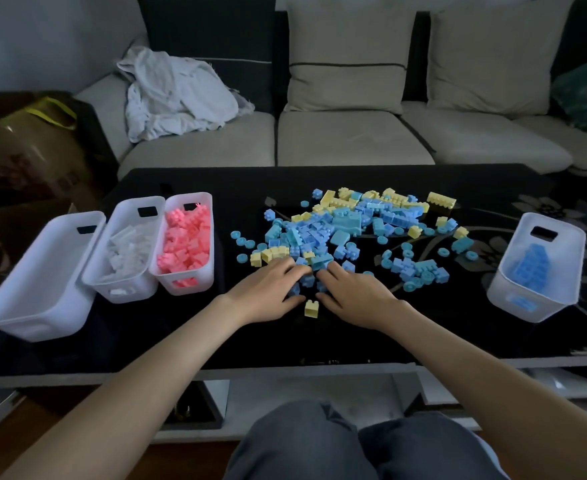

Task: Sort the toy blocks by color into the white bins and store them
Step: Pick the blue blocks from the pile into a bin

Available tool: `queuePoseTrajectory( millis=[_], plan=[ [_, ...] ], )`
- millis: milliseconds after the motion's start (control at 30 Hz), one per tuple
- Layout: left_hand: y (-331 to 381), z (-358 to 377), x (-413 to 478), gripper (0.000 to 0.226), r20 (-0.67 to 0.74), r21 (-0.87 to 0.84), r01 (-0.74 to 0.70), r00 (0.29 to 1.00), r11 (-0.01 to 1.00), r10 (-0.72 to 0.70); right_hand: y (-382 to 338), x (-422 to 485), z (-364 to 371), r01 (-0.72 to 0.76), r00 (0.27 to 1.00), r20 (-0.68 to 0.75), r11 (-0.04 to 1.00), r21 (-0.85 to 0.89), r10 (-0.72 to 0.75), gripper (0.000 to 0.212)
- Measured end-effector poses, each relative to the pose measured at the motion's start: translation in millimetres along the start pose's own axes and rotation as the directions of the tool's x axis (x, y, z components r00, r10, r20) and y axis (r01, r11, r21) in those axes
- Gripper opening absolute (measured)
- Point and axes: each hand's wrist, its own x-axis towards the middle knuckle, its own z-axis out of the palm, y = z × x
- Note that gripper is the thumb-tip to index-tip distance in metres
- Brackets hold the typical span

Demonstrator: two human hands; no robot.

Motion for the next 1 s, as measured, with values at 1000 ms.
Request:
queuePoseTrajectory(
  millis=[1000],
  plan=[
    [202, -26, 175, 0.033, 0.089, -0.273, 0.031, 0.996, 0.962, -0.007, 181, -107, -54, -0.602, 0.556, -0.078, 0.466, 0.649, 0.827, 0.029]
  ],
)
